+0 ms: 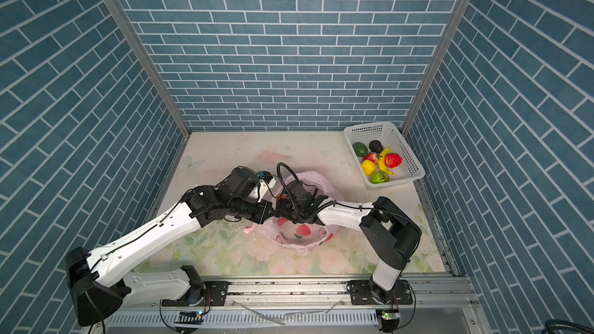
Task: Untie the knot of the plastic bag and take out the fruit
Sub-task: Pick up the fruit from the plastic bag.
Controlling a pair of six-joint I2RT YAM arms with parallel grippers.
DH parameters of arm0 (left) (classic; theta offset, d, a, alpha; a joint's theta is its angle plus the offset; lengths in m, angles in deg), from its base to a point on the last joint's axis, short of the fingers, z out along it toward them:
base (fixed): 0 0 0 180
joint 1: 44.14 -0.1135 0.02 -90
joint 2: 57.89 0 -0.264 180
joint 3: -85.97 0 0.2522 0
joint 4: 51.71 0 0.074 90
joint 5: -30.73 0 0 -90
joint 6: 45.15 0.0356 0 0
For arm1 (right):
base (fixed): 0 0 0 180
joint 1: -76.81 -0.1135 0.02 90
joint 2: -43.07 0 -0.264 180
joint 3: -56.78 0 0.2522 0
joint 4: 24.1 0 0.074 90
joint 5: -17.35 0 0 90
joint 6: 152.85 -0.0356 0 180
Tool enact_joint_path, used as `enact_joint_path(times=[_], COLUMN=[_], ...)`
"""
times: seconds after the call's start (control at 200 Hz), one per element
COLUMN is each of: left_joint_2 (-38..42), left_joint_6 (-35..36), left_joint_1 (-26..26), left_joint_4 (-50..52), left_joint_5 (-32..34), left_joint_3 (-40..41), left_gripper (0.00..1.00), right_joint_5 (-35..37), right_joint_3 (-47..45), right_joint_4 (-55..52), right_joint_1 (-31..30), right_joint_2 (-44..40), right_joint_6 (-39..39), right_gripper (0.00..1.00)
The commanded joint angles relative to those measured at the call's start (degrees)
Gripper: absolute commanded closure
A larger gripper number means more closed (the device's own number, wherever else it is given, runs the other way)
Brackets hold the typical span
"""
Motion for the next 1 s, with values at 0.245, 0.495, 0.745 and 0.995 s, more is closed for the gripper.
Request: enact_joint_path(times=[0.245, 0.495, 0.745, 0.995], left_joint_2=[1.40, -3.03, -1.54, -1.47], left_joint_6=[2.43, 2.26, 3.56, 3.18], left_joint_1=[-0.49, -0.41, -0.49, -0.49], left_joint_4=[3.46, -1.55, -1.09, -2.47], left_joint_5=[1.89, -2.91, 0.25, -2.47], left_joint_3=[2.08, -0.34, -4.08, -1.09], left_gripper=[1.00, 1.00, 1.00, 1.00], right_joint_5=[6.63, 9.17, 12.02, 10.37], right_joint_3=[2.60, 2.01, -0.39, 5.77], right_joint_4=[9.66, 19.33, 23.53, 18.26], right_joint_1=[0.29, 0.34, 0.38, 0.68], right_joint_2=[5.13, 6.59, 7.82, 12.59], right_joint_6=[-8.85, -12.68, -11.08, -9.88], right_gripper=[0.23, 0.24, 0.26, 0.25])
